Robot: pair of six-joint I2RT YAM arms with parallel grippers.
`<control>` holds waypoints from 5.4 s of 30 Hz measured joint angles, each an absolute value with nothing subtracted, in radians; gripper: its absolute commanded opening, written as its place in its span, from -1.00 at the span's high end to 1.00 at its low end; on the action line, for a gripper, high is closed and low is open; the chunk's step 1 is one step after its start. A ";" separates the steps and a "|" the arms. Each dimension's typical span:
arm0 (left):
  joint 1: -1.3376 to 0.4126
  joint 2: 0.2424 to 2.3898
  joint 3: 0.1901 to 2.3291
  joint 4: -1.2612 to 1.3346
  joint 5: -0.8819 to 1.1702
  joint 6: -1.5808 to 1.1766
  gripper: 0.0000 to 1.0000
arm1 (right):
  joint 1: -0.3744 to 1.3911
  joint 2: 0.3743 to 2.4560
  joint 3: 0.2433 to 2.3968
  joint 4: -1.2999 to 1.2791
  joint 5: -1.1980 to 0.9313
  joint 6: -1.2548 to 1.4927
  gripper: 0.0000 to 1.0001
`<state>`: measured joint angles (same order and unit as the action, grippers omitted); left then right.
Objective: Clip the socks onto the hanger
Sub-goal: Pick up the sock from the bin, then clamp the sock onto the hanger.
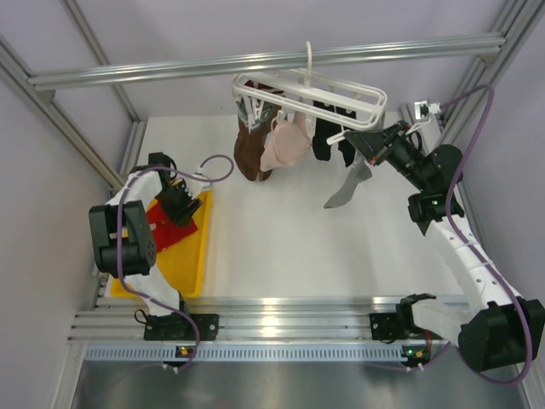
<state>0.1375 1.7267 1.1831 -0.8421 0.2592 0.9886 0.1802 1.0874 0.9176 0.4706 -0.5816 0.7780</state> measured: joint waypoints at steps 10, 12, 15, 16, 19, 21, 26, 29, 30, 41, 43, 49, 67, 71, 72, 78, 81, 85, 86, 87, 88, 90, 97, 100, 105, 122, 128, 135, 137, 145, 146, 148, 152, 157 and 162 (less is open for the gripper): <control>0.137 1.787 1.150 -0.775 0.228 1.024 0.37 | 0.180 1.087 0.918 0.466 -0.582 0.777 1.00; 0.137 1.787 1.149 -0.766 0.234 1.022 0.56 | 0.180 1.087 0.918 0.465 -0.581 0.776 1.00; 0.137 1.772 1.135 -0.764 0.257 1.027 0.97 | 0.180 1.087 0.918 0.464 -0.581 0.769 1.00; 0.137 1.762 1.126 -0.765 0.269 1.031 1.00 | 0.180 1.087 0.918 0.463 -0.581 0.767 1.00; 0.141 1.718 1.102 -0.793 0.303 1.025 1.00 | 0.180 1.086 0.918 0.463 -0.580 0.758 1.00; 0.147 1.673 1.101 -0.823 0.339 1.013 1.00 | 0.180 1.085 0.918 0.461 -0.580 0.751 1.00; 0.193 1.496 1.155 -0.904 0.488 0.972 1.00 | 0.180 1.084 0.926 0.451 -0.580 0.743 1.00; 0.213 1.343 1.184 -0.888 0.568 0.932 1.00 | 0.180 1.084 0.933 0.442 -0.582 0.736 1.00; 0.214 1.298 1.189 -0.882 0.593 0.917 1.00 | 0.180 1.084 0.935 0.440 -0.582 0.735 1.00; 0.172 1.205 1.280 -0.815 0.802 0.720 1.00 | 0.180 1.085 0.938 0.439 -0.589 0.734 1.00; 0.091 1.161 1.245 -0.705 0.813 0.645 1.00 | 0.180 1.088 0.938 0.442 -0.591 0.736 1.00; -0.240 0.969 1.024 -0.307 0.831 0.494 1.00 | 0.180 1.094 0.938 0.458 -0.601 0.745 1.00; -0.719 1.241 0.896 0.339 0.594 0.614 1.00 | 0.188 1.106 0.938 0.488 -0.649 0.735 1.00; -0.736 1.303 0.910 0.391 0.572 0.634 1.00 | 0.190 1.106 0.938 0.487 -0.651 0.725 1.00; -0.744 1.323 0.923 0.397 0.565 0.639 1.00 | 0.192 1.107 0.938 0.487 -0.651 0.723 1.00; -0.805 1.399 1.006 0.403 0.526 0.673 1.00 | 0.196 1.113 0.945 0.482 -0.648 0.717 1.00; -0.837 1.419 1.050 0.393 0.505 0.691 1.00 | 0.202 1.120 0.952 0.480 -0.651 0.715 1.00; -0.859 1.438 1.118 0.374 0.477 0.702 1.00 | 0.205 1.121 0.952 0.476 -0.650 0.706 1.00; -0.860 1.439 1.130 0.367 0.469 0.703 1.00 | 0.205 1.121 0.952 0.474 -0.649 0.699 1.00; -0.860 1.440 1.142 0.358 0.452 0.706 1.00 | 0.206 1.119 0.953 0.468 -0.648 0.693 1.00; -0.860 1.441 1.152 0.344 0.440 0.709 1.00 | 0.206 1.119 0.957 0.459 -0.645 0.683 1.00; -0.859 1.441 1.164 0.312 0.414 0.719 1.00 | 0.206 1.116 0.964 0.441 -0.644 0.664 1.00; -0.844 1.441 1.169 0.168 0.340 0.791 1.00 | 0.208 1.097 0.997 0.365 -0.638 0.592 1.00; -0.811 1.441 1.188 0.113 0.337 0.819 1.00 | 0.208 1.097 1.012 0.338 -0.638 0.568 1.00; -0.751 1.457 1.267 0.070 0.334 0.871 1.00 | 0.208 1.096 1.018 0.310 -0.630 0.537 1.00; -0.733 1.567 1.403 -0.024 0.364 1.015 1.00 | 0.208 1.093 1.031 0.277 -0.617 0.494 1.00; -0.733 1.567 1.428 -0.033 0.377 1.042 1.00 | 0.209 1.089 1.045 0.243 -0.603 0.466 1.00; -0.733 1.570 1.446 -0.051 0.382 1.051 1.00 | 0.210 1.088 1.048 0.239 -0.603 0.460 1.00; -0.733 1.577 1.454 -0.055 0.384 1.051 1.00 | 0.210 1.088 1.048 0.239 -0.603 0.461 1.00; -0.733 1.598 1.463 -0.060 0.388 1.055 1.00 | 0.210 1.089 1.048 0.239 -0.603 0.464 1.00; -0.733 1.599 1.463 -0.062 0.388 1.055 1.00 | 0.210 1.089 1.048 0.239 -0.603 0.464 1.00; -0.733 1.600 1.467 -0.063 0.389 1.055 1.00 | 0.210 1.090 1.048 0.239 -0.603 0.464 1.00; -0.733 1.600 1.472 -0.063 0.392 1.058 1.00 | 0.210 1.094 1.049 0.238 -0.599 0.463 1.00; -0.733 1.600 1.481 -0.072 0.396 1.066 1.00 | 0.211 1.102 1.049 0.238 -0.591 0.463 1.00; -0.733 1.601 1.511 -0.076 0.400 1.069 1.00 | 0.214 1.103 1.049 0.236 -0.583 0.455 1.00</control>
<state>-0.7334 1.6009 1.5108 -0.0761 0.4000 1.0691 0.2142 1.1027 1.0492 0.2359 -0.5831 0.4553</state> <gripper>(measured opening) 0.030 0.058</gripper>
